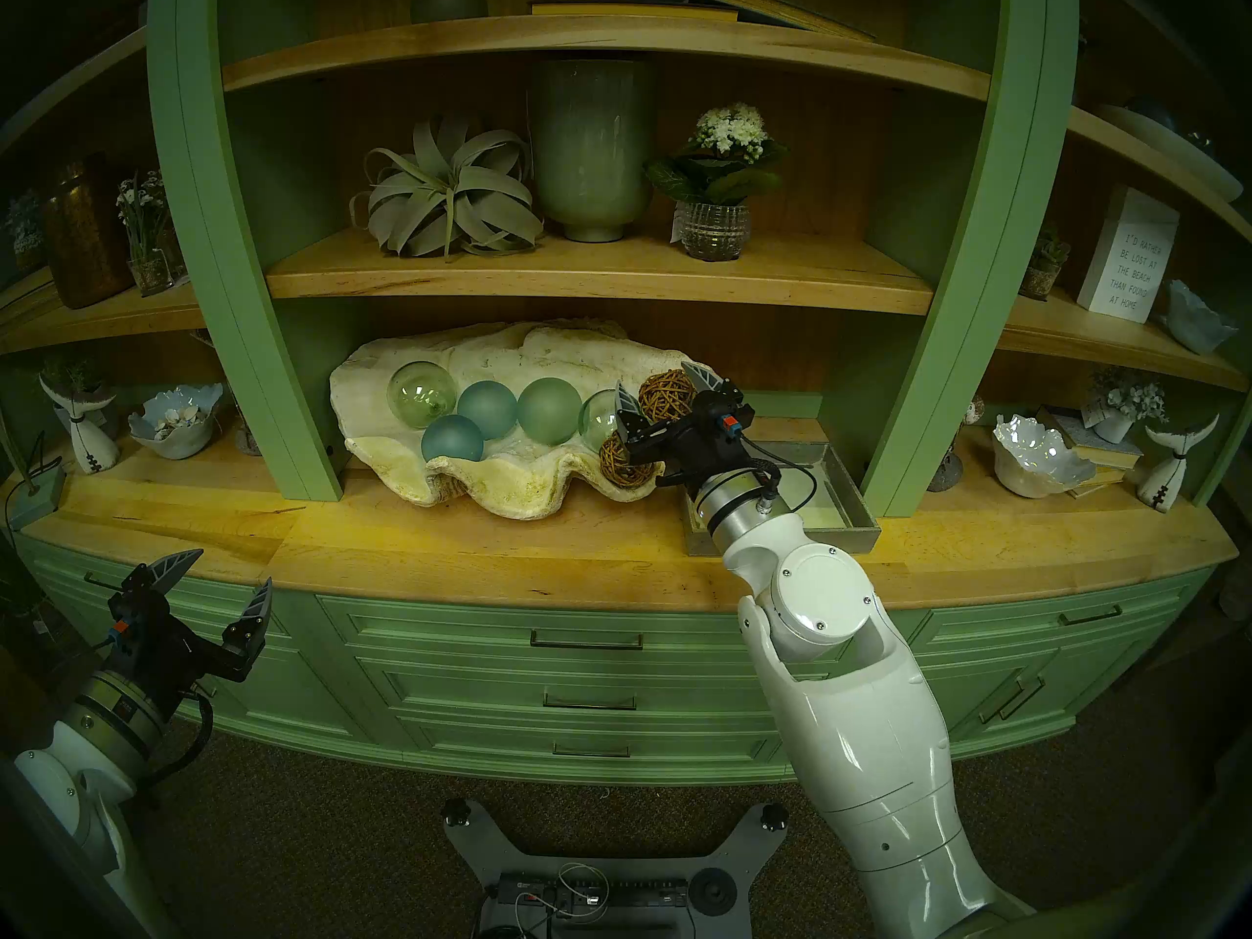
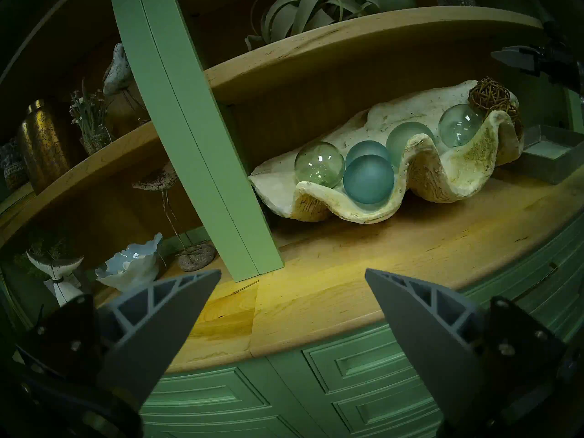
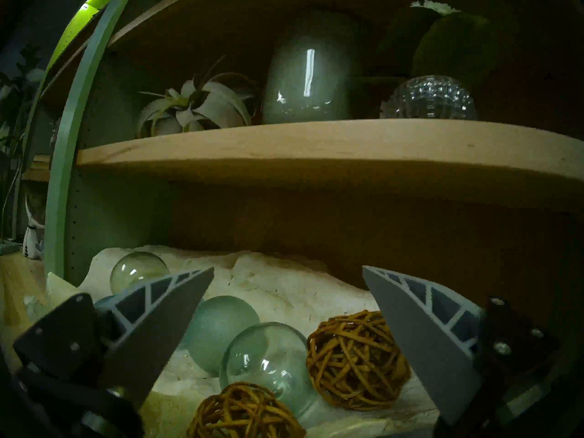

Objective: Put wooden balls into bowl

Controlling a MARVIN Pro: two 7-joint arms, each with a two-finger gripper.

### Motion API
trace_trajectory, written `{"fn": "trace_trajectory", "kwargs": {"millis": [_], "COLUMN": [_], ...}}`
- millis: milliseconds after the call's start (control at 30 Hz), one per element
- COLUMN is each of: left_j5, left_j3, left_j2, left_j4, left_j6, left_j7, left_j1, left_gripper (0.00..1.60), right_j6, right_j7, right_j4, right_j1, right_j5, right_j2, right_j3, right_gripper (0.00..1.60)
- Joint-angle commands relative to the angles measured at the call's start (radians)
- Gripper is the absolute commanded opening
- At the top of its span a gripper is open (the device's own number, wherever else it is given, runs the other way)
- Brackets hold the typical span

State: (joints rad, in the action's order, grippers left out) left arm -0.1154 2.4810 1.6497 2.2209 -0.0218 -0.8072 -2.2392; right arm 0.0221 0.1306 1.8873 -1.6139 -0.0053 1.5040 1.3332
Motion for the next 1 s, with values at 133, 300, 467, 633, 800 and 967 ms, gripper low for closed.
{"fn": "trace_trajectory", "kwargs": {"millis": [133, 300, 467, 633, 800, 967], "left_j5": [-0.006, -0.006, -0.006, -0.006, -0.006, -0.006], "left_j3": [0.003, 0.003, 0.003, 0.003, 0.003, 0.003], "left_j2": [0.0, 0.0, 0.0, 0.0, 0.0, 0.0], "left_j4": [0.027, 0.027, 0.027, 0.027, 0.027, 0.027], "left_j6": [-0.003, -0.003, -0.002, -0.002, -0.002, -0.002], "left_j7": [0.0, 0.0, 0.0, 0.0, 0.0, 0.0], "left_j1": [0.003, 0.002, 0.002, 0.002, 0.002, 0.002], "left_gripper": [1.6, 1.6, 1.6, 1.6, 1.6, 1.6], "right_j6": [0.032, 0.053, 0.075, 0.093, 0.114, 0.126], "right_j7": [-0.115, -0.143, -0.153, -0.168, -0.188, -0.191], "right_j4": [0.11, 0.133, 0.151, 0.162, 0.162, 0.162], "right_j1": [-0.124, -0.186, -0.233, -0.267, -0.307, -0.326], "right_j5": [-0.022, -0.031, -0.033, -0.048, -0.059, -0.063], "right_j2": [0.009, 0.008, 0.005, 0.002, 0.002, 0.0], "right_j3": [0.081, 0.094, 0.101, 0.112, 0.13, 0.134], "right_gripper": [1.6, 1.6, 1.6, 1.6, 1.6, 1.6]}}
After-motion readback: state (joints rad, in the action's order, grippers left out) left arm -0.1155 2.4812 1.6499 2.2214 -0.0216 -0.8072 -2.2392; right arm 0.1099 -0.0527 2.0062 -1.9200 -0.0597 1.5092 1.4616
